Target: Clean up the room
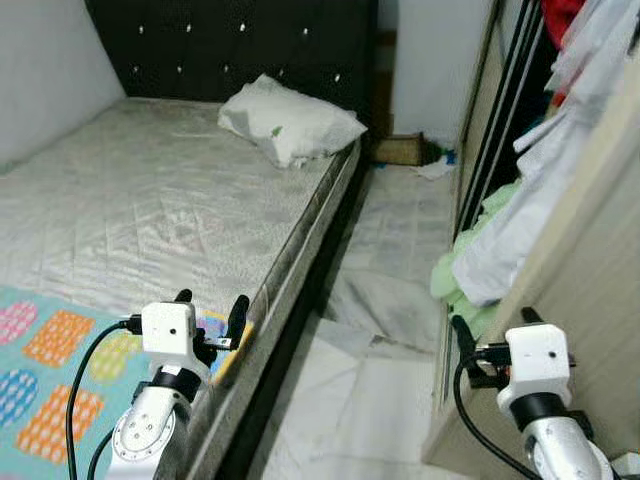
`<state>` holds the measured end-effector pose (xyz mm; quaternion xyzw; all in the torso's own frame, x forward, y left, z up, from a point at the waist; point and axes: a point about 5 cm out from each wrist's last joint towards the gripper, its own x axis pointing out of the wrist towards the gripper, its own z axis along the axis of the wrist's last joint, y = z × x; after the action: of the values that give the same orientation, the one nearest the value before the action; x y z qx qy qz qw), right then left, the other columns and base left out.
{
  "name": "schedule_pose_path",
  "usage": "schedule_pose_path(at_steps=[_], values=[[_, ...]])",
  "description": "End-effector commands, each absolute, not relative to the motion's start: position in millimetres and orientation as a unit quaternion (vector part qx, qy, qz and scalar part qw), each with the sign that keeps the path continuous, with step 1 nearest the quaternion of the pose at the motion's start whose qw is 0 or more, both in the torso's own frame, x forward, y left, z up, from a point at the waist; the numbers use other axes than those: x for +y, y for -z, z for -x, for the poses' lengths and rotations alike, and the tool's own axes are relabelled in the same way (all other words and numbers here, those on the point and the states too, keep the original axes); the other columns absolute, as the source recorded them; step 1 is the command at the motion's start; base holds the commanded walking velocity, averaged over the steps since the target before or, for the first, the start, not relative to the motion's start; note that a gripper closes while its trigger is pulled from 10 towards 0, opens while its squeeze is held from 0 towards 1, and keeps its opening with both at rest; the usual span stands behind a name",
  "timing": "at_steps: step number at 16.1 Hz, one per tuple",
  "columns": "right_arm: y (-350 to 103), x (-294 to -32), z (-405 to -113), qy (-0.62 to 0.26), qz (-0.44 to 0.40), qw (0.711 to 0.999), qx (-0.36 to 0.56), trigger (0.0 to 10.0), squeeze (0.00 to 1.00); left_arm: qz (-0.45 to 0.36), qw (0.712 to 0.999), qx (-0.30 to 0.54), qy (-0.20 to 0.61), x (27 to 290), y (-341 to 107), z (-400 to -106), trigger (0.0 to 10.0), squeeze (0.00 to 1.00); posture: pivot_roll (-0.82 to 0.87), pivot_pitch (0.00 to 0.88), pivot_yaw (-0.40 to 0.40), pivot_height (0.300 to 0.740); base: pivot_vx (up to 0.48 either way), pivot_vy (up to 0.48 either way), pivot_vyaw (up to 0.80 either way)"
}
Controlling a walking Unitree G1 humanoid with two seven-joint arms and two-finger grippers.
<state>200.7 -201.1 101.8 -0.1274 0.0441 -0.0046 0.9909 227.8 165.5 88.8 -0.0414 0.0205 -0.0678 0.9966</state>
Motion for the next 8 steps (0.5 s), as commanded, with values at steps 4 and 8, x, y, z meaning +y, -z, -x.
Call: schedule_pose_path(at_steps=[4, 8], values=[[-103.4, -200.9, -201.7, 0.001, 0.131, 0.99, 0.042, 10.0, 0.0, 0.032, 0.997, 0.027, 0.06, 170.3, -87.0, -226.1, 10.0, 0.0, -0.22, 0.0, 0.077, 0.74, -0.263, -0.277, 0.0], [-101.1, -201.0, -203.2, -0.002, 0.133, 0.99, 0.045, 10.0, 0.0, 0.036, 0.998, 0.027, 0.054, 171.5, -86.0, -225.5, 10.0, 0.0, -0.21, 0.0, 0.071, 0.74, -0.063, -0.137, 0.0]])
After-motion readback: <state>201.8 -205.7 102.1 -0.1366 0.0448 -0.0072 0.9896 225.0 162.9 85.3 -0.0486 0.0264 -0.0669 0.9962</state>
